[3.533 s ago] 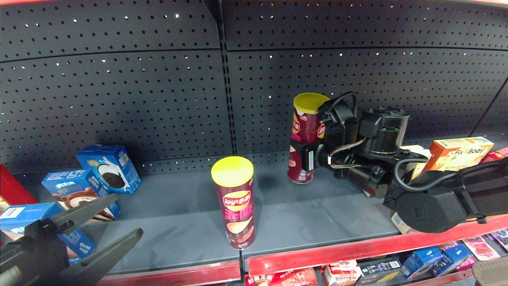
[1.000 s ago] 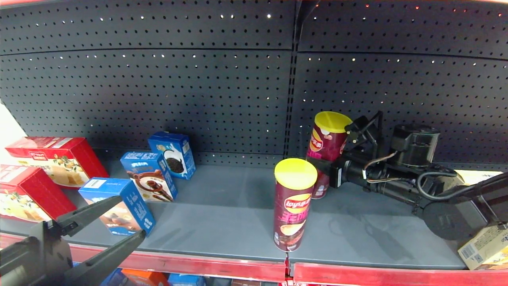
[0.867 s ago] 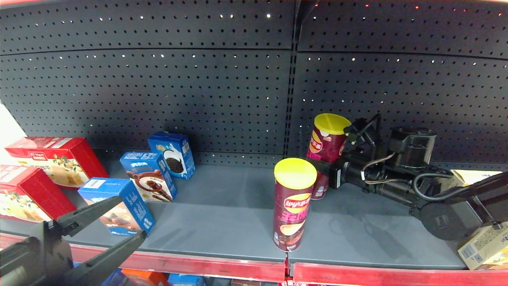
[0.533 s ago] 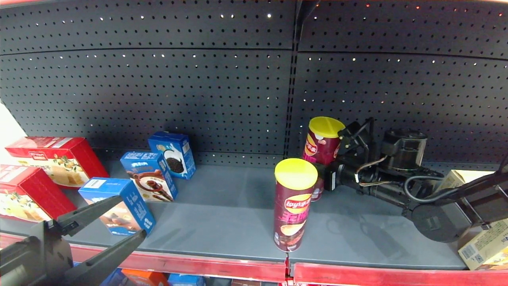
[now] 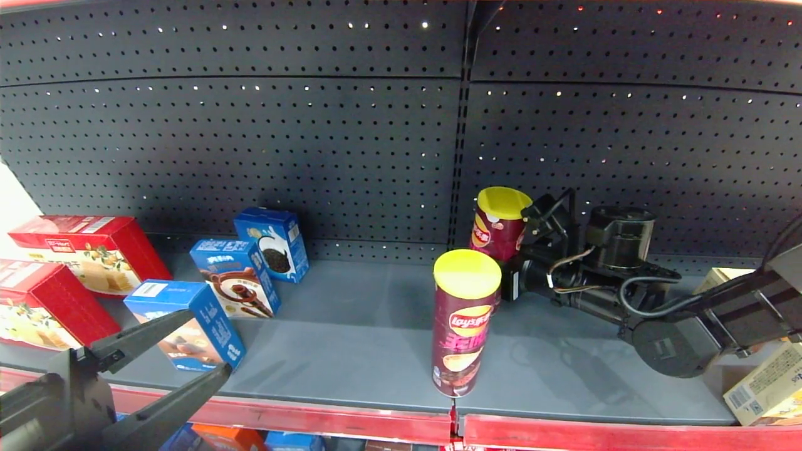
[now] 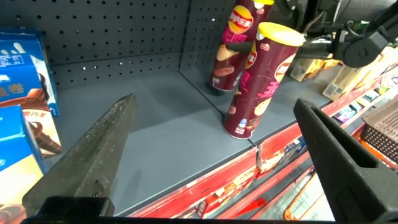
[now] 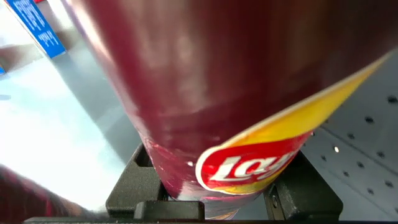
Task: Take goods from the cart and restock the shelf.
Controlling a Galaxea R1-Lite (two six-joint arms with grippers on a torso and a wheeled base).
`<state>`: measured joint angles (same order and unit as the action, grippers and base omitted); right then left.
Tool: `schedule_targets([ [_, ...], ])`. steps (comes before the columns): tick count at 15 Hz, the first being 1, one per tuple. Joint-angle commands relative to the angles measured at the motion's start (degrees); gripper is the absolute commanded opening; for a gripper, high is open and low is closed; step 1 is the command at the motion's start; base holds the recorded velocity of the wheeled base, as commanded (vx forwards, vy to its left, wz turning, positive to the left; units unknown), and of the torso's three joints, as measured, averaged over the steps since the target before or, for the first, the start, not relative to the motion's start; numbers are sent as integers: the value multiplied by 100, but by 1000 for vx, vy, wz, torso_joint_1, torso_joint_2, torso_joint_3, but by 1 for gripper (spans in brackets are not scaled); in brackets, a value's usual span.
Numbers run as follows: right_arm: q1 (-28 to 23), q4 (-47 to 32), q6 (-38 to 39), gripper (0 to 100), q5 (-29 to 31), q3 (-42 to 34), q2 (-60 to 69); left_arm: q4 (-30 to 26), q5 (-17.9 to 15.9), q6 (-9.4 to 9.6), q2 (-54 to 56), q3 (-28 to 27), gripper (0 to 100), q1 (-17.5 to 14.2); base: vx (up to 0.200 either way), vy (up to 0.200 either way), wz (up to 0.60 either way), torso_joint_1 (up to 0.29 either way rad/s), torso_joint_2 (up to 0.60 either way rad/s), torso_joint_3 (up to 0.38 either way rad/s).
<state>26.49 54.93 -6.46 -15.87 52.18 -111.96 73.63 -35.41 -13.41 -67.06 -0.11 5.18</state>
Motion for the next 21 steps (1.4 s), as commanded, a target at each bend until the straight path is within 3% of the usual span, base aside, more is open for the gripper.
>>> schedule_targets([
  [1,58,0,-4,0,-4,153,-151,2,-1,-4,-9,2,100,0,0,0,0,0,0,0],
  [5,93,0,-4,0,-4,135,-204,-182,8,58,9,2,100,0,0,0,0,0,0,0],
  [6,84,0,-13,0,-4,144,-212,-235,8,172,9,2,100,0,0,0,0,0,0,0],
  [21,181,211,-22,0,-21,153,-415,-235,-1,172,0,2,100,-8,0,0,0,0,0,0],
])
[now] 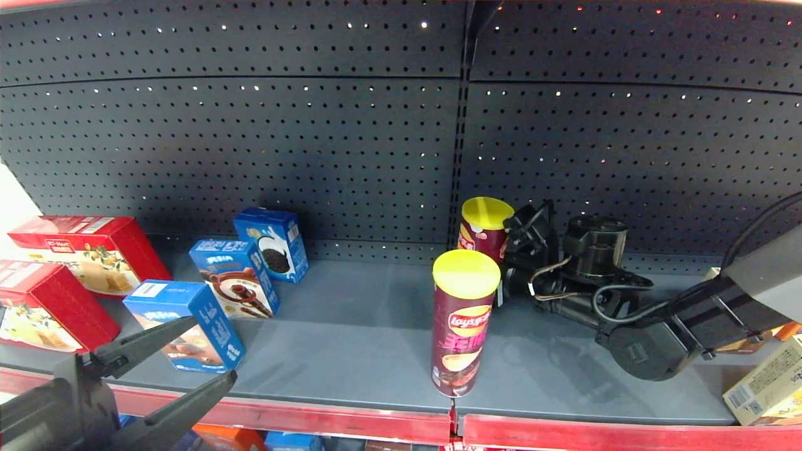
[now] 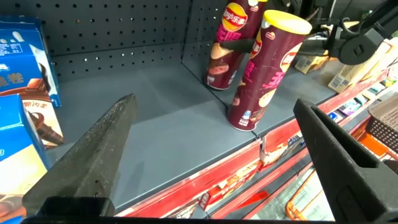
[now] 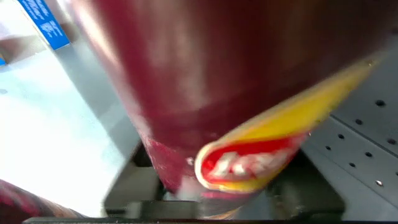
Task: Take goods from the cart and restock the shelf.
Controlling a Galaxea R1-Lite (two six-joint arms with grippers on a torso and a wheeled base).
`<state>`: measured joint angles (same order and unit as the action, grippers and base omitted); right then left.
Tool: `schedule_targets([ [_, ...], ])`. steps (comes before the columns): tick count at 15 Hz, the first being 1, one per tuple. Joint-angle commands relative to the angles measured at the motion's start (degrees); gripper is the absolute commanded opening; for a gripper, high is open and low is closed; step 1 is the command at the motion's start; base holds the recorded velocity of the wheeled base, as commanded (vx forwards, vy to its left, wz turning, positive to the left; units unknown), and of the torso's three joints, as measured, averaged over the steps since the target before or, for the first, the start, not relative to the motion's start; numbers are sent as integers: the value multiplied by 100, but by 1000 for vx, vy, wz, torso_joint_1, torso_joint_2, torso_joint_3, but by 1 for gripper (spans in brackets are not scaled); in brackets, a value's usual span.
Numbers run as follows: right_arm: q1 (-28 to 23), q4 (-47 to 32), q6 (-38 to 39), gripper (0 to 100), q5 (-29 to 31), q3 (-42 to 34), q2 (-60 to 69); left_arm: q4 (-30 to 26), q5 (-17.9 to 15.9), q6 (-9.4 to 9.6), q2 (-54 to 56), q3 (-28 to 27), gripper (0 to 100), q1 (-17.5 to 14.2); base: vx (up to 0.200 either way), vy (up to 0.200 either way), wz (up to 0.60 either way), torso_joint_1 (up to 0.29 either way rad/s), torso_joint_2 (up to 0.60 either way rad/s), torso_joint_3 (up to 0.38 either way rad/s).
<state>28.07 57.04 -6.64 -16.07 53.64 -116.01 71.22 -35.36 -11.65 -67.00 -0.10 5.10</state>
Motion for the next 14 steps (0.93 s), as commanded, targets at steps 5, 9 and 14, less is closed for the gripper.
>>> schedule_targets([
  [5,40,237,-12,100,-2,-82,-98,6,3,-4,11,1,100,0,0,0,0,0,0,0],
  [9,31,343,-30,100,86,-723,254,15,3,-4,11,1,100,9,0,0,0,0,0,0],
  [14,-4,422,-21,100,1141,-1760,1212,68,3,23,29,1,100,18,0,0,0,0,0,0],
])
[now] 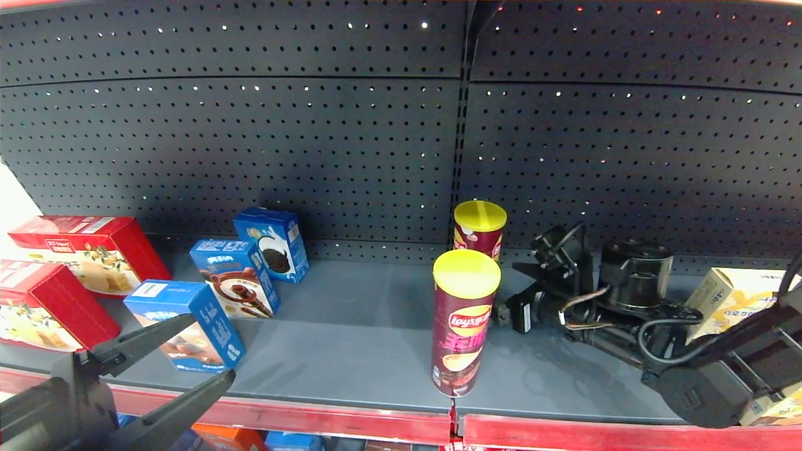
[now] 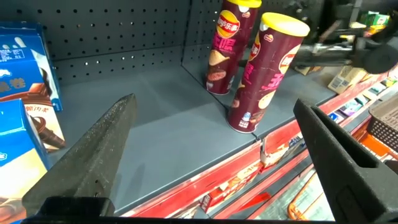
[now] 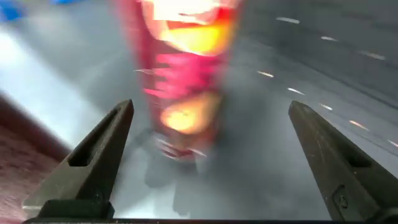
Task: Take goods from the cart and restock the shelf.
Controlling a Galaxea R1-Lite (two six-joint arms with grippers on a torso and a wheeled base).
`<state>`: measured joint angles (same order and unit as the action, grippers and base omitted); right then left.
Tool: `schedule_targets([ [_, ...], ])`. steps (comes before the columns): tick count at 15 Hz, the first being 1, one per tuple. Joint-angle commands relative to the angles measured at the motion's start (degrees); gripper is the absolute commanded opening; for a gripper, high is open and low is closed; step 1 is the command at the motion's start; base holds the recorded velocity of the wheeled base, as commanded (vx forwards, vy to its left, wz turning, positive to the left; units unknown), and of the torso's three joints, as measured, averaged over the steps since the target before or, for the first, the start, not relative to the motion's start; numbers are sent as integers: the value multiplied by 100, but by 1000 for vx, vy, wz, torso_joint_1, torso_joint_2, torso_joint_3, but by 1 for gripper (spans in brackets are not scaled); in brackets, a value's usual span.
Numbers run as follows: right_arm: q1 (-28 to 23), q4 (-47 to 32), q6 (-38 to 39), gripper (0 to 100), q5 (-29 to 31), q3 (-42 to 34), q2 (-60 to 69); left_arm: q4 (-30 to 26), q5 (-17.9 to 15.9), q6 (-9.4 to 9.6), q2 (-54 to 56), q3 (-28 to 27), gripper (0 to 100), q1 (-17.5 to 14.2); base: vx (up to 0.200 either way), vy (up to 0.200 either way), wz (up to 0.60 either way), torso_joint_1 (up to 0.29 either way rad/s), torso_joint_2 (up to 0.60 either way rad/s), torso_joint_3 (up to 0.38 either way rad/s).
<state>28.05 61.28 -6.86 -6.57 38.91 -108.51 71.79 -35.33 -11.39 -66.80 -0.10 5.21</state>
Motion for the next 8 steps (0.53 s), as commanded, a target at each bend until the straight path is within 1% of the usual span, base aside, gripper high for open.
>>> schedule_targets([
  [1,-19,-55,1,100,578,-323,682,2,26,-4,10,1,100,51,0,0,0,0,0,0],
  [3,-37,-204,10,100,1316,-420,1104,-60,52,-13,36,1,100,121,0,0,0,0,0,0],
  [4,-45,-450,10,100,1589,-762,1534,-104,35,-22,27,1,100,147,0,0,0,0,0,0],
  [5,-54,-556,10,100,1615,-1140,1895,-332,-9,-4,27,-17,100,279,0,0,0,0,0,0],
  [6,-72,-538,1,100,1633,-1395,2123,-561,0,14,18,-61,100,587,0,0,0,0,0,0],
  [8,-116,-503,1,100,1659,-1474,2334,-631,0,49,-184,-148,100,701,0,0,0,0,0,0],
])
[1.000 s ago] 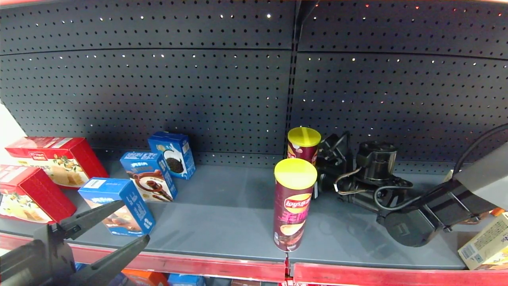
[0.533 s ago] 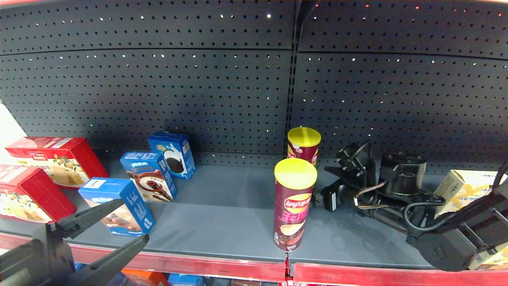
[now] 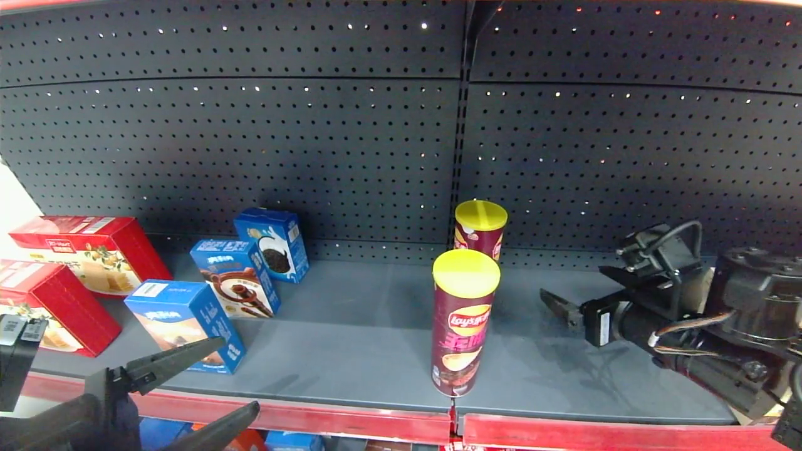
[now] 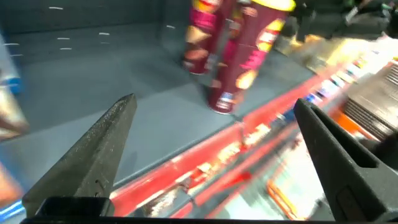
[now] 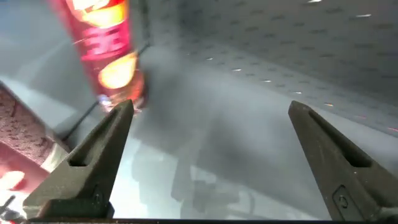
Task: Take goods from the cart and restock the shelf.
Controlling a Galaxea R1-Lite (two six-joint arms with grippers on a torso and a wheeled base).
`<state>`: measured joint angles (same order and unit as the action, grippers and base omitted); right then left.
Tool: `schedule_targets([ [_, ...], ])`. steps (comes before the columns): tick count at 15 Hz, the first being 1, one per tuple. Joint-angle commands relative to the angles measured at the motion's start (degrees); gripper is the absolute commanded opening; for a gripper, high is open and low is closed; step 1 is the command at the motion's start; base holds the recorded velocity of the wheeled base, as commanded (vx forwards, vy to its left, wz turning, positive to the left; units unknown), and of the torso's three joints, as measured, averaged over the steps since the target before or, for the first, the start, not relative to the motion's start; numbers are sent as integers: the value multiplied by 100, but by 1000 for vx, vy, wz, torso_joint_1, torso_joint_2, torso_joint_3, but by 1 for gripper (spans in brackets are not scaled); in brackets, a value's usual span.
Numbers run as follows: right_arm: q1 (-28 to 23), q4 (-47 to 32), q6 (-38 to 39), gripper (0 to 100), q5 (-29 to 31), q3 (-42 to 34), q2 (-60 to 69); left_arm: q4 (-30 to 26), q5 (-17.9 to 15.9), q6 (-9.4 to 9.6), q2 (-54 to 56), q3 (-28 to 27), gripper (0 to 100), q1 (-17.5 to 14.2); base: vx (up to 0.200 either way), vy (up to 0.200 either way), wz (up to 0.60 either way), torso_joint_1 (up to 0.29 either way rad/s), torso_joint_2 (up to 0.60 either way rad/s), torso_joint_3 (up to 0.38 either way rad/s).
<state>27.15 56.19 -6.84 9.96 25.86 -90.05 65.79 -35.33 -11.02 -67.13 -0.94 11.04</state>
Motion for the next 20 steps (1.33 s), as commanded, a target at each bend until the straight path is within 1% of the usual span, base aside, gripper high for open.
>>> schedule_targets([
  [1,-157,-38,-10,100,164,-177,629,-40,17,3,-212,-152,100,117,0,0,0,0,0,0],
  [3,-219,-64,-28,100,577,-309,1069,-49,35,3,-327,-275,100,117,0,0,0,0,0,0],
  [4,-271,-73,-28,100,621,-424,1280,-49,35,3,-415,-328,100,135,0,0,0,0,0,0],
  [5,-509,-64,-28,100,621,-634,1552,-40,35,12,-538,-407,100,170,0,0,0,0,0,0],
  [7,-729,-64,-28,100,612,-872,1904,-49,26,109,-705,-442,100,179,0,0,0,0,0,0],
  [8,-843,-64,-28,100,612,-951,2053,-58,26,258,-845,-442,100,196,0,0,0,0,0,0],
  [9,-992,-64,-37,100,604,-1012,2220,-58,52,583,-1100,-442,100,249,0,0,0,0,0,0],
  [10,-1159,-64,-98,100,595,-1039,2352,-58,149,821,-1258,-416,100,258,0,0,0,0,0,0],
  [11,-1344,-64,-151,100,586,-1083,2519,-58,386,970,-1381,-416,100,337,0,0,0,0,0,0],
  [12,-1449,-64,-160,100,586,-1144,2616,-49,588,1023,-1460,-416,100,460,0,0,0,0,0,0],
  [13,-1572,-64,-160,100,577,-1250,2783,-49,949,1041,-1557,-425,100,671,0,0,0,0,0,0],
  [14,-1774,-64,-151,100,560,-1513,3037,-58,1265,1032,-1636,-451,100,943,0,0,0,0,0,0],
  [16,-2100,-64,-125,100,489,-1865,3327,-67,1292,1058,-1663,-513,100,987,0,0,0,0,0,0],
  [17,-2179,-64,-107,100,481,-2014,3486,-119,1353,1076,-1680,-565,100,996,0,0,0,0,0,0],
  [18,-2214,-64,-107,100,481,-2164,3609,-242,1599,1111,-1724,-697,100,1084,0,0,0,0,0,0],
  [19,-2231,-64,-116,100,481,-2304,3723,-357,2021,1181,-1856,-882,100,1277,0,0,0,0,0,0],
  [20,-2284,-73,-107,100,481,-2375,3793,-392,2329,1199,-1961,-1014,100,1444,0,0,0,0,0,0],
])
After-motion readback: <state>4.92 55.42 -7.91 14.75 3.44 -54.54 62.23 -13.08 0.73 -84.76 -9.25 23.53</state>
